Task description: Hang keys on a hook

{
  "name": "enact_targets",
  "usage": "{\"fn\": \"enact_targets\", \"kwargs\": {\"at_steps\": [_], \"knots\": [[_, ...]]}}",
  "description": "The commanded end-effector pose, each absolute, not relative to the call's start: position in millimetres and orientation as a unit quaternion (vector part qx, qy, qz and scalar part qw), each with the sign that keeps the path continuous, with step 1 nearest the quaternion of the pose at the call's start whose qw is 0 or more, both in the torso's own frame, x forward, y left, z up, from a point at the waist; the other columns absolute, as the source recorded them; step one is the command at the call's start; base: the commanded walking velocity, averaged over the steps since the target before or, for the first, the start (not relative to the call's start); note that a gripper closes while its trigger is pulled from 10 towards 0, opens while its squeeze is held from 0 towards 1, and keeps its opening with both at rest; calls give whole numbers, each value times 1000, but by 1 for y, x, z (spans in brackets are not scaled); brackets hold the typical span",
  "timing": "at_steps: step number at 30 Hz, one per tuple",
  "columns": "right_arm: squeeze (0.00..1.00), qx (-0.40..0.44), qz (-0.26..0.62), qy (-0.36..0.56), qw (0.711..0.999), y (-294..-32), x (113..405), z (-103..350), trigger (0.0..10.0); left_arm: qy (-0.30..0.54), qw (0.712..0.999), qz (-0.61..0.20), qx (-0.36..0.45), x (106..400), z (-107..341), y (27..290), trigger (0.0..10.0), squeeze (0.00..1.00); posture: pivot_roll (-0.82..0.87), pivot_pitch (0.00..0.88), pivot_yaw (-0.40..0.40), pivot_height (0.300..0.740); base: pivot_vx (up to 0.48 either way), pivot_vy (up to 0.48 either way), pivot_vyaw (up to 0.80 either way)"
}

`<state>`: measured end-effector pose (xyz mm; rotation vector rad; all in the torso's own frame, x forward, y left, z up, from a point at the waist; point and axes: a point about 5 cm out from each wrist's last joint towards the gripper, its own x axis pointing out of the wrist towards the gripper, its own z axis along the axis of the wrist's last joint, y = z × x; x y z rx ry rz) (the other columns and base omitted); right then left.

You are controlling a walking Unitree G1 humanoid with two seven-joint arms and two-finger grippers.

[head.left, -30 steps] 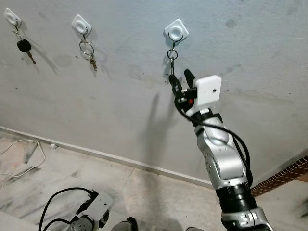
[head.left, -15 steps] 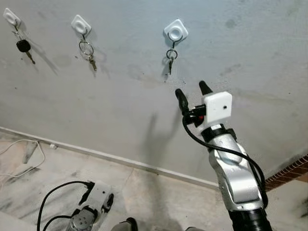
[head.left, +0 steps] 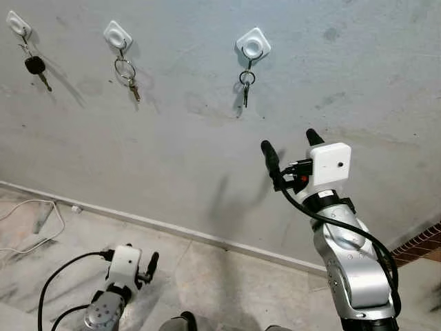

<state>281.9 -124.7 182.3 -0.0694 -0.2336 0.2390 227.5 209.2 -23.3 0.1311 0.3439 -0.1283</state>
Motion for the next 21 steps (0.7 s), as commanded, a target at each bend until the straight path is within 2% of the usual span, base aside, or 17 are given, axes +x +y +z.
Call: {"fn": "enact_targets", "kwargs": {"at_steps": [1, 6, 10, 21], "knots": [[1000, -31, 123, -110, 986, -123, 280, 180, 10000, 169, 981, -70, 59, 224, -24, 207, 10000, 0, -55, 161, 49, 740, 0, 0, 0], [1000, -41, 117, -90, 988, -122, 284, 166, 10000, 119, 989, -77, 27, 237, -6, 186, 10000, 0, -45, 160, 44, 740, 0, 0, 0], [1000, -65, 124, -78, 987, -117, 285, 159, 10000, 85, 993, -76, 16, 244, 18, 182, 10000, 0, -46, 158, 47, 740, 0, 0, 0], [1000, -72, 120, -76, 987, -117, 287, 158, 10000, 92, 993, -68, 15, 245, 37, 185, 10000, 0, -55, 151, 61, 740, 0, 296, 0]]}}
